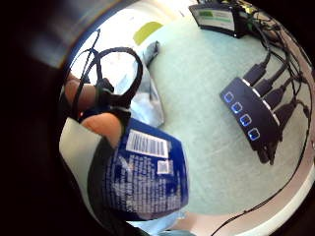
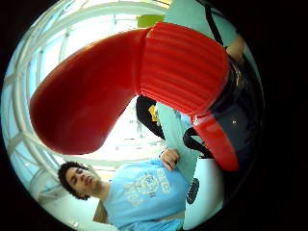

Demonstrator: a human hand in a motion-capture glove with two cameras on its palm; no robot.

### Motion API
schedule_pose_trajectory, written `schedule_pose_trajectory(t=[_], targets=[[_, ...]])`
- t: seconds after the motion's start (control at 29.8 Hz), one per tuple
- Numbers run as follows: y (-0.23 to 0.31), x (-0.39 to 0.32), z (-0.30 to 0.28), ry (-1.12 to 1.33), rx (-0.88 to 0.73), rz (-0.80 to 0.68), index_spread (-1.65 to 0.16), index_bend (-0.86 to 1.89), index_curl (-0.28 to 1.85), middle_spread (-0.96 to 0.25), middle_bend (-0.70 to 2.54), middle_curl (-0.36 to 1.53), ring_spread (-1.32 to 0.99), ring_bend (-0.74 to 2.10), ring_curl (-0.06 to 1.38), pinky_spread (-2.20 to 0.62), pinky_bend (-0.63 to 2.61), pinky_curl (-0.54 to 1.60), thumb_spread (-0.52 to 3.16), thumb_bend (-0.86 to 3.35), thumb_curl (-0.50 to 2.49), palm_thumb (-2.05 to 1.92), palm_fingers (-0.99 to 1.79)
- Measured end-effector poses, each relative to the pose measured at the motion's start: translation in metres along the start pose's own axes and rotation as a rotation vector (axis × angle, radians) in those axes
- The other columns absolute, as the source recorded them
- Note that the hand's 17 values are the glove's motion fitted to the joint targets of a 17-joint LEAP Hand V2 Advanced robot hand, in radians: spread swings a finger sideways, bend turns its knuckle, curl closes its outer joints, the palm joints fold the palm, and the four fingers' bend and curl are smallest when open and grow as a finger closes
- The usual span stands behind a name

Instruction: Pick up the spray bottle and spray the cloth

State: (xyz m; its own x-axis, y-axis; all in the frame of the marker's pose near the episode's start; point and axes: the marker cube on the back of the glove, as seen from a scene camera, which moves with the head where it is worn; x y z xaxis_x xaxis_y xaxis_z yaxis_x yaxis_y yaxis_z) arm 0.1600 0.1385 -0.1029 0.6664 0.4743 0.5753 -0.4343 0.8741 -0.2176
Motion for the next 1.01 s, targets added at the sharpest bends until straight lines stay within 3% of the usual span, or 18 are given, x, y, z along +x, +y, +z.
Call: schedule_pose_trajectory(t=[0.3,1.01], targets=[[-0.001,-0.007,0.014,0.111,-0.116,0.039,-0.23,0.13,0.37,-0.1,0.23,0.47,-0.07,0.41,0.38,0.12,0.27,0.36,0.53,-0.03,0.64,1.07,1.1],[-0.004,-0.011,0.028,0.141,-0.177,0.057,-0.22,0.13,0.37,-0.1,0.22,0.49,-0.07,0.41,0.38,0.11,0.29,0.37,0.52,-0.03,0.69,1.05,1.1]])
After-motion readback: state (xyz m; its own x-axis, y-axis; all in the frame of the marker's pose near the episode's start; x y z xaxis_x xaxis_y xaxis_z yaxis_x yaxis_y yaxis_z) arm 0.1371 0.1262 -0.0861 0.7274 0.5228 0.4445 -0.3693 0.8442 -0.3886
